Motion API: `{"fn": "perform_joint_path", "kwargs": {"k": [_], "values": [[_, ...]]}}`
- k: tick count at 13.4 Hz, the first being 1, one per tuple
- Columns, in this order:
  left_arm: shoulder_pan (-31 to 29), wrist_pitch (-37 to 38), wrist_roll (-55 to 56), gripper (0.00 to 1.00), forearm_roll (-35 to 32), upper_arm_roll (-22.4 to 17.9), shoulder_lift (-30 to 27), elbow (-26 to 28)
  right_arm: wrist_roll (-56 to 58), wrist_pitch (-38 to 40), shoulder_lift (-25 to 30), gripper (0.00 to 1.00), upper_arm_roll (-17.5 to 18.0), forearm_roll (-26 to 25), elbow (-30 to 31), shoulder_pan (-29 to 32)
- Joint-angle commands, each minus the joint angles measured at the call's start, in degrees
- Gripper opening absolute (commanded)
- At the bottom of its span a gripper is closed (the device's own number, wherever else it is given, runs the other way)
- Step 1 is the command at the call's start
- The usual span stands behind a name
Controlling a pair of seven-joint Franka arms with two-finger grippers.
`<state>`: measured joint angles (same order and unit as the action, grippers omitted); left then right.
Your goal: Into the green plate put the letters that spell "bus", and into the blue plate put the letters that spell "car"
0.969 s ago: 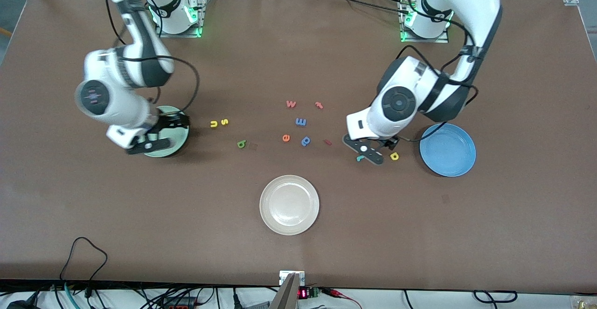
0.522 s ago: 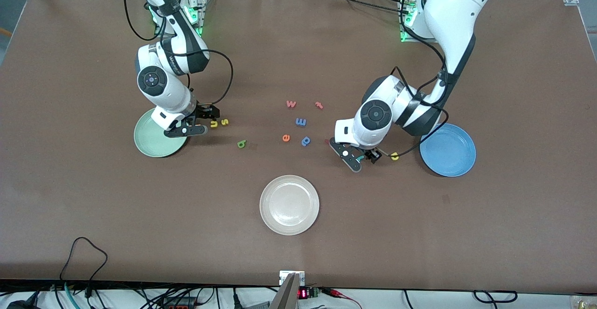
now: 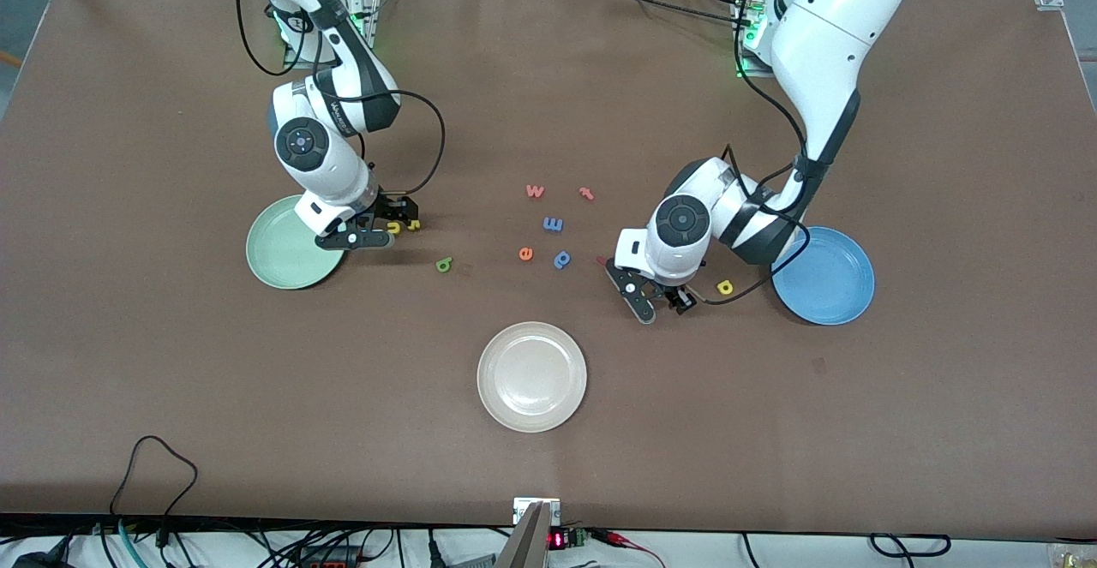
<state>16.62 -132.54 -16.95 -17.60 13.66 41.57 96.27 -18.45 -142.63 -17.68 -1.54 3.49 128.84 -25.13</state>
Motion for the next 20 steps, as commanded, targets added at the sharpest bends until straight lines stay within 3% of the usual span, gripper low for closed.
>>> {"fn": "perform_joint_path", "kwargs": {"k": [1,6,8,10,14,20], "values": [[-0.3,-1.2,-1.1,0.67,-1.3,0.1,-0.1,0.9,-0.9,-0.5,-0.8,0.74,-0.4,0.2,-0.6,-0.5],[-0.3,-1.3,-1.1,0.43,-1.3,0.1,0.1,1.4,-0.5,-1.3,-2.3,0.66,-0.5,-0.2,-0.5,-0.4],[-0.4,-1.3,-1.1,0.2,-1.3,0.1,0.5,1.6,-0.2,-1.9,-3.2,0.65,-0.6,-0.4,-0.6,-0.3],[-0.4,-1.5,-1.1,0.12,-1.2,0.1,0.5,1.6,-0.3,-2.7,-3.9,0.65,-0.7,-0.4,-0.6,-0.4],[-0.8,-0.2,-1.0,0.1,-1.2,0.1,-1.1,1.2,-0.3,-3.2,-4.6,0.65,-0.7,-0.4,-0.6,-0.4],[-7.3,17.8,-1.4,0.1,-1.1,0.2,-9.7,0.8,-0.3,-5.2,-6.0,0.66,-0.7,-0.4,-0.5,-0.4]]}}
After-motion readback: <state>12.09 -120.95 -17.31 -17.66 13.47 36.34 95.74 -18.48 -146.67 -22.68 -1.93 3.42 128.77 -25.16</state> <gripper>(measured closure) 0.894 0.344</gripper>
